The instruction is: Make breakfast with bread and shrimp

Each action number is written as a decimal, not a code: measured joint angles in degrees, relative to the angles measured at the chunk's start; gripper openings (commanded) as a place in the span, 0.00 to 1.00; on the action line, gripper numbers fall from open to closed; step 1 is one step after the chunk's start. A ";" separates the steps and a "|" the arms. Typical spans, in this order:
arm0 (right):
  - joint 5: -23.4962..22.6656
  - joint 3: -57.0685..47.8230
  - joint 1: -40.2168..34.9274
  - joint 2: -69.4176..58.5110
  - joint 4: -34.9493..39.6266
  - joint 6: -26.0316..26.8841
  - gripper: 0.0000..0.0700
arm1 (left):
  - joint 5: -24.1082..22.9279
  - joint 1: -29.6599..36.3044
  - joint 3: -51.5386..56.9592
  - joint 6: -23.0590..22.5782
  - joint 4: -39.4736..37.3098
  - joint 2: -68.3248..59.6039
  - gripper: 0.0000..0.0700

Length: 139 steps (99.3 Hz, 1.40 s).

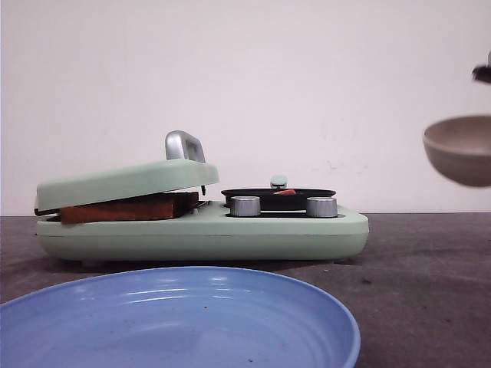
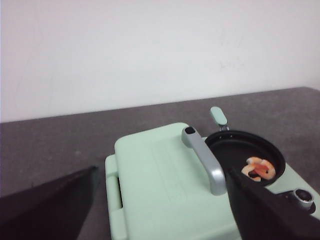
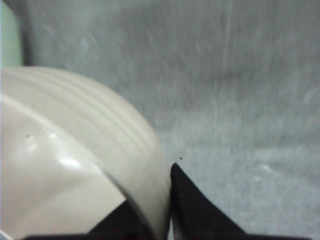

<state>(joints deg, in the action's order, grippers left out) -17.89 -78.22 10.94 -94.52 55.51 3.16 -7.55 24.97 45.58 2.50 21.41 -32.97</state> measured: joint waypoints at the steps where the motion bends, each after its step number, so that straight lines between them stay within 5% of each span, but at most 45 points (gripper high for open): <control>1: 0.00 0.09 0.00 -0.22 -0.04 -0.02 0.00 | 0.00 0.00 0.00 0.00 0.00 -0.09 0.67; 59: 0.02 0.83 -1.64 -11.67 0.13 -1.44 0.00 | 0.00 0.00 0.00 0.00 -2.54 -0.87 0.67; 64: 0.02 0.83 -1.66 -11.72 -0.15 -1.46 0.09 | 0.00 0.00 0.00 0.00 -2.51 -0.87 0.67; 73: 0.00 0.83 -1.68 -11.72 -0.59 -1.68 0.46 | 0.00 0.00 0.00 0.00 -2.51 -0.87 0.67; 77: 0.00 0.83 -1.66 -11.72 -0.52 -1.77 0.53 | 0.00 0.00 0.00 0.00 -2.51 -0.87 0.67; 114: 2.40 -3.41 0.35 -6.97 2.51 -3.26 0.53 | 0.00 0.00 0.00 0.00 -2.51 -0.87 0.67; 139: -10.19 -7.13 -1.25 7.82 -3.41 -2.75 0.49 | 0.00 0.00 0.00 0.00 -3.85 -1.05 0.67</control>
<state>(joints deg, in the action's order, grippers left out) -28.08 -85.34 9.69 -86.70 52.10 0.40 -7.55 24.97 45.58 2.50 17.56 -34.02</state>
